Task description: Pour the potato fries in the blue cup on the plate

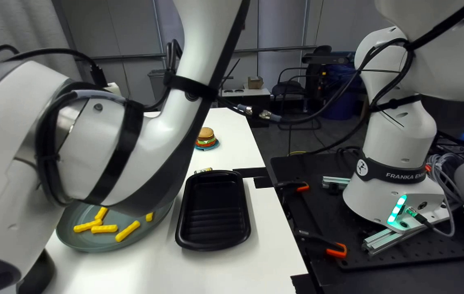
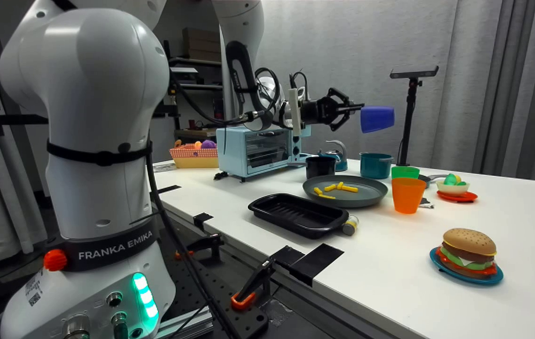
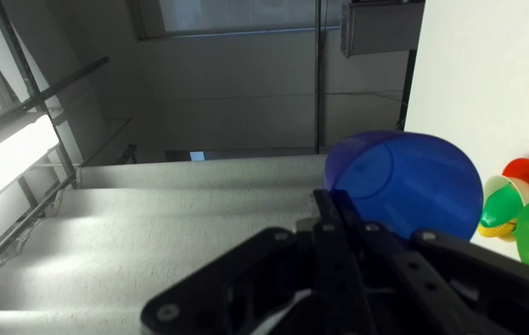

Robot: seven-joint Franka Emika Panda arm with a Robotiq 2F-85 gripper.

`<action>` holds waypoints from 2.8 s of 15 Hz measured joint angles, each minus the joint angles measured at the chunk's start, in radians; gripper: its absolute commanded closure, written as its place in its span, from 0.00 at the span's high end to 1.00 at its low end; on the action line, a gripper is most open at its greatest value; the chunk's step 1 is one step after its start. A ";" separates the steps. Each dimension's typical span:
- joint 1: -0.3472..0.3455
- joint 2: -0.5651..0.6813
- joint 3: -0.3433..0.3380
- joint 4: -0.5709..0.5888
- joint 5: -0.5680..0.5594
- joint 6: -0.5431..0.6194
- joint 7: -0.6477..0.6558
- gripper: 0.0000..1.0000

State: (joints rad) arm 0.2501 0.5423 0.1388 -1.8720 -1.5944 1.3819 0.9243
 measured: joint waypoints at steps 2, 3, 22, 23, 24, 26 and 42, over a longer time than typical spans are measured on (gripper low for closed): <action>-0.001 0.002 0.005 0.010 0.056 0.000 0.048 0.01; -0.002 0.004 0.007 0.016 0.088 0.000 0.076 0.01; -0.002 0.054 0.006 0.137 0.566 0.136 0.588 0.01; -0.002 0.054 0.004 0.137 0.573 0.156 0.611 0.01; -0.002 0.054 0.001 0.137 0.579 0.174 0.634 0.01; -0.002 0.055 -0.004 0.137 0.583 0.202 0.679 0.01; -0.176 -0.433 -0.088 -0.141 0.636 0.417 0.710 0.01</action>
State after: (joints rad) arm 0.0740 0.1089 0.0512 -2.0135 -0.9587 1.7986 1.6338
